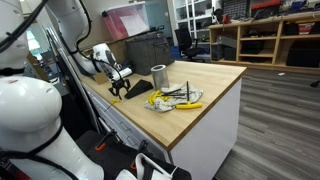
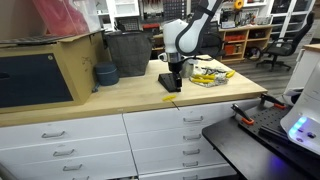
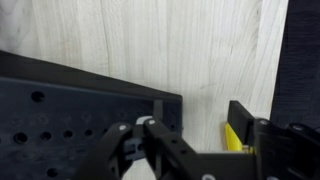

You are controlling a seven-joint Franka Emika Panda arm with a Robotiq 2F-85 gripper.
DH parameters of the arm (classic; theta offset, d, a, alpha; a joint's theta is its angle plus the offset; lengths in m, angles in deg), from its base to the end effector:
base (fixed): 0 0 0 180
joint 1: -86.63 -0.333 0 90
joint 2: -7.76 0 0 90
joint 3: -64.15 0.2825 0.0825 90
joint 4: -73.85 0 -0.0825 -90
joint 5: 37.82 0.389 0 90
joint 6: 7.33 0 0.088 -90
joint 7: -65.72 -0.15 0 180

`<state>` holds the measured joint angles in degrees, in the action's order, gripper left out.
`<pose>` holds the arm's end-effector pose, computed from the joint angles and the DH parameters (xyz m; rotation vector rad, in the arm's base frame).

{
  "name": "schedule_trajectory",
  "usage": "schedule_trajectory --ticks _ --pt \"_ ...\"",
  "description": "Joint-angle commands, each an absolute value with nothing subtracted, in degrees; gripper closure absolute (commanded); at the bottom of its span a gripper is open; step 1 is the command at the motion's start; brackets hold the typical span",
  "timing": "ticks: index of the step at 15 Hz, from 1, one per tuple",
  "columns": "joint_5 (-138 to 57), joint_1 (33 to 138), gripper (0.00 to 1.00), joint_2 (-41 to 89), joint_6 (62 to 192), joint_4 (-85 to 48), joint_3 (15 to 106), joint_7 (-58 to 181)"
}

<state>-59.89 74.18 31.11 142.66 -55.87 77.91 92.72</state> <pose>0.4610 0.2408 0.1022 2.4747 1.7833 -0.0429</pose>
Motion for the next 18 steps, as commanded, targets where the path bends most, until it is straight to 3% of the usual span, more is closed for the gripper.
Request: schedule_trajectory --ticks 1,18 --pt "-58.74 75.47 0.01 29.15 139.64 -56.92 79.42 96.7" --pt "-64.73 70.51 0.0 30.62 140.03 -56.22 79.77 95.48"
